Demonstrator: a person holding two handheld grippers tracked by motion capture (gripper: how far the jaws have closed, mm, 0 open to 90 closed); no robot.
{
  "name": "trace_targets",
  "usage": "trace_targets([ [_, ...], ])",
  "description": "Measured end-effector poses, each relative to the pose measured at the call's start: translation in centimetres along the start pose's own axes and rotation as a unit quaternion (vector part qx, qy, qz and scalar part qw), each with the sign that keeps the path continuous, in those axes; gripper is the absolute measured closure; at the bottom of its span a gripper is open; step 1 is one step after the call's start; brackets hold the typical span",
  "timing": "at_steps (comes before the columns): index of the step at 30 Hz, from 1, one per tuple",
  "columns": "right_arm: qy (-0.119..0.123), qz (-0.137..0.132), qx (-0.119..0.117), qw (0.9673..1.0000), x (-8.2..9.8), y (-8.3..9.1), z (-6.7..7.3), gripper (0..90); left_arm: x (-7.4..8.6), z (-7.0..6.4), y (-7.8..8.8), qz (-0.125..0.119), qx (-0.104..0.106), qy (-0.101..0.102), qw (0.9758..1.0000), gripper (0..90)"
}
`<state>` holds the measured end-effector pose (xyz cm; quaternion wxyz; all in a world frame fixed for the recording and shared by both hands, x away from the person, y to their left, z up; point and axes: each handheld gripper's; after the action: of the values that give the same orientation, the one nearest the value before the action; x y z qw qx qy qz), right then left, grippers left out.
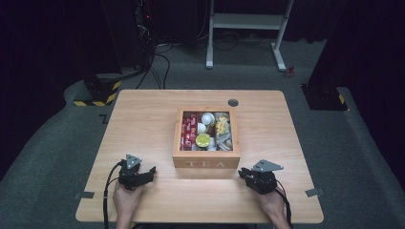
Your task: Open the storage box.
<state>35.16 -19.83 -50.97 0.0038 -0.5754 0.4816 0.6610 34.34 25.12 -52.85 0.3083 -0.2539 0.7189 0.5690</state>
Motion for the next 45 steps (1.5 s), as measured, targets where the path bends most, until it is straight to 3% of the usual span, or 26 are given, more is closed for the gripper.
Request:
trace_targets([
  [7, 0.015, -0.004, -0.021, 0.9997, -0.8, -0.5, 0.8, 82.7, 0.0, 0.0, 0.0, 0.000, 0.000, 0.000, 1.0000, 25.8],
  [16, 0.017, -0.009, -0.020, 0.9996, -1.8, -1.1, 0.9, 89.4, 0.0, 0.0, 0.0, 0.000, 0.001, 0.000, 1.0000, 25.8],
  [22, 0.005, -0.013, -0.031, 0.9994, -2.5, -1.5, 0.9, 89.8, 0.0, 0.0, 0.0, 0.000, 0.001, 0.000, 1.0000, 25.7],
  [31, 0.017, -0.031, -0.050, 0.9981, -3.8, -2.1, 1.2, 89.8, 0.0, 0.0, 0.0, 0.000, 0.002, 0.001, 1.0000, 25.7],
  [45, 0.017, -0.036, -0.053, 0.9978, -4.9, -3.0, 1.5, 89.9, 0.0, 0.0, 0.0, 0.000, 0.002, 0.001, 1.0000, 25.7],
])
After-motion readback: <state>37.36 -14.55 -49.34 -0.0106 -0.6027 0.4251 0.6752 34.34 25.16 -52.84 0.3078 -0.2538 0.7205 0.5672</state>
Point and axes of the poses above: each handheld gripper's, and its own axes: y roughly backward along the jaws, x roughly out of its underside, z roughly to its left, and after that the axes turned 12 degrees about y, right-handed
